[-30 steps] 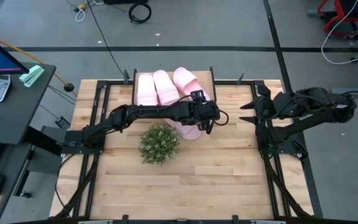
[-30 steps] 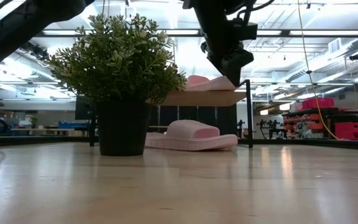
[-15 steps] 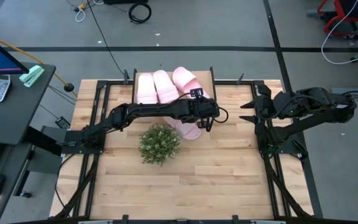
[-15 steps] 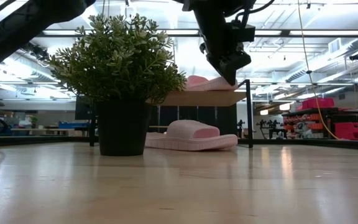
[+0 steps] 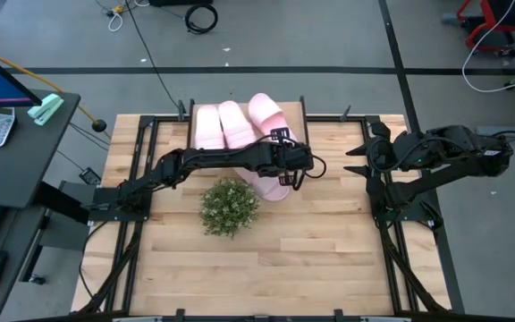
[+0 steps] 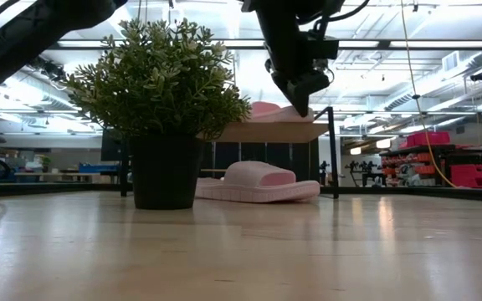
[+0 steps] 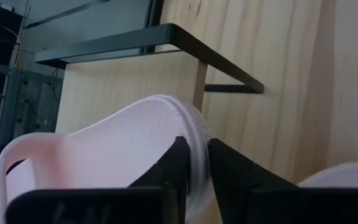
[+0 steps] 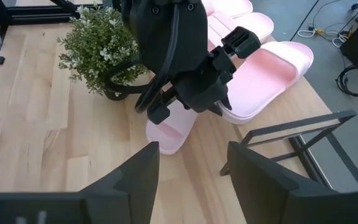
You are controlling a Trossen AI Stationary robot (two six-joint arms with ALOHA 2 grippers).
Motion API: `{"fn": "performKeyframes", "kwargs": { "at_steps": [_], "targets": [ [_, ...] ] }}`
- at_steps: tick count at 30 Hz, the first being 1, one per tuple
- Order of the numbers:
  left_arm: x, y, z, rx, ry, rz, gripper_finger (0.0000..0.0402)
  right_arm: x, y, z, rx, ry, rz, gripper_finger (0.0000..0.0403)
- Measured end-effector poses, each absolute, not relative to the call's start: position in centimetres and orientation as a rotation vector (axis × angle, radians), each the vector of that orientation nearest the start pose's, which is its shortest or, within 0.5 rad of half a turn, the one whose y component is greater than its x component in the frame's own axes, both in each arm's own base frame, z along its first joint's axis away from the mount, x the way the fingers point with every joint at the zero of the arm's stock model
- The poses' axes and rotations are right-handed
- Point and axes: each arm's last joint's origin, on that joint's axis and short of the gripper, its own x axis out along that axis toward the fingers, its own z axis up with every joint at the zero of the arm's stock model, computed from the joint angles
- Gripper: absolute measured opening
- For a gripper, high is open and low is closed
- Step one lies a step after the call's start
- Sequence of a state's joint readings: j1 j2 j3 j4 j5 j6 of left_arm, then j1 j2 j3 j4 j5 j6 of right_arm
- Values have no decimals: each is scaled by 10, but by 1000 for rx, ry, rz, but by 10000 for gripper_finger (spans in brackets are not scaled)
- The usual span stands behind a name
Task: Pick and place slides into the shelf
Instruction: Put the pink slide on the shelf
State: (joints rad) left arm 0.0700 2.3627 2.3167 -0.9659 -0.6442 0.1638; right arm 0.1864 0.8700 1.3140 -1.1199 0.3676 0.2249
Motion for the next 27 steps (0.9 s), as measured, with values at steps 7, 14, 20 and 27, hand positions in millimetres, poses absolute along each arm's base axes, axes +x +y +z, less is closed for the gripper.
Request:
{"fn": "performKeyframes", "kwargs": {
  "at_steps": [7, 14, 20, 27],
  "targets": [
    [496, 51, 264, 434, 1076, 580, 63, 119, 12, 405, 39, 626, -248, 197],
    [492, 52, 271, 437, 1095, 578, 61, 119, 12, 405, 41, 625, -248, 197],
    [483, 52, 277, 433, 1145, 580, 61, 119, 12, 405, 41, 625, -248, 197],
    [473, 53, 278, 356, 1188, 635, 53, 119, 12, 405, 39, 624, -253, 197]
  ]
}}
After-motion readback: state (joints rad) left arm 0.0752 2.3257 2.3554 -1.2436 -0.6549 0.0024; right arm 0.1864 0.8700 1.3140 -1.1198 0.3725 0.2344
